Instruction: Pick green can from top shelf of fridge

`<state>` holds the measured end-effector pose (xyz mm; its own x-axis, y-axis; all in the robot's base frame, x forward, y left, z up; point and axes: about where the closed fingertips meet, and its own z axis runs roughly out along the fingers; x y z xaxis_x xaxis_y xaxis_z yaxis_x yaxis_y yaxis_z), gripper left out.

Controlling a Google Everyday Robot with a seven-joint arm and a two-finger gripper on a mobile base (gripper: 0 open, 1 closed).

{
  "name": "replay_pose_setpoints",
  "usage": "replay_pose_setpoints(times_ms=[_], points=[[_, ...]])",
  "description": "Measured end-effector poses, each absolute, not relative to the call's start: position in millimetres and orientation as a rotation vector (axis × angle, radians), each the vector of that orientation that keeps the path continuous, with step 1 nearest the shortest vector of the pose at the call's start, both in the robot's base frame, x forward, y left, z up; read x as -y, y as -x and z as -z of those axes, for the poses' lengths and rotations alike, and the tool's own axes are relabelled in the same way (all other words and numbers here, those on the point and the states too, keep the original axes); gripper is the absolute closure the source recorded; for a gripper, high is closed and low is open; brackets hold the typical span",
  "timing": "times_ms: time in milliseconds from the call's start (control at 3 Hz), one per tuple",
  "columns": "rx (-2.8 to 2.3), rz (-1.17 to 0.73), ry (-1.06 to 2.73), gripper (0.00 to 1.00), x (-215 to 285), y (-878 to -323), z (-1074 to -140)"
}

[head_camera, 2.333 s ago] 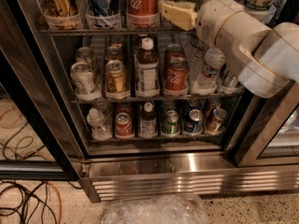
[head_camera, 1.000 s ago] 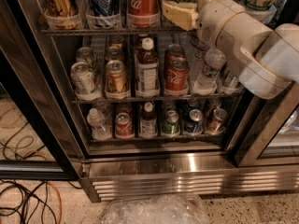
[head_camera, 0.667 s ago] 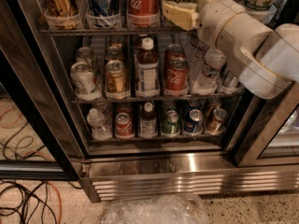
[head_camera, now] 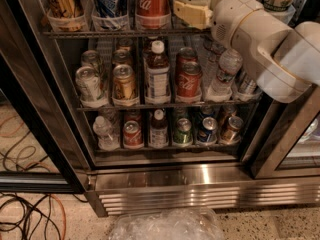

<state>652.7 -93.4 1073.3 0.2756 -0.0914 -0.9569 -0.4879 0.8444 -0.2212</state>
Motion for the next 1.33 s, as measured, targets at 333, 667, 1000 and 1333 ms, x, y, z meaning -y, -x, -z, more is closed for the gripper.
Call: replay_pose_setpoints(times_ms=[333,667,1000,1333], points=[[-1.249,-0.275,0.525,1.00,95.4,-655.5,-1085.4],[-1.227,-0.270,0.516,1.00,96.4,-656.1,-1093.7],[-1.223,-0.285,0.503,1.00,96.7,-653.7,-1095.0],[-1.233,-0.311,0.503,1.00,97.6,-644.9,-1089.3]])
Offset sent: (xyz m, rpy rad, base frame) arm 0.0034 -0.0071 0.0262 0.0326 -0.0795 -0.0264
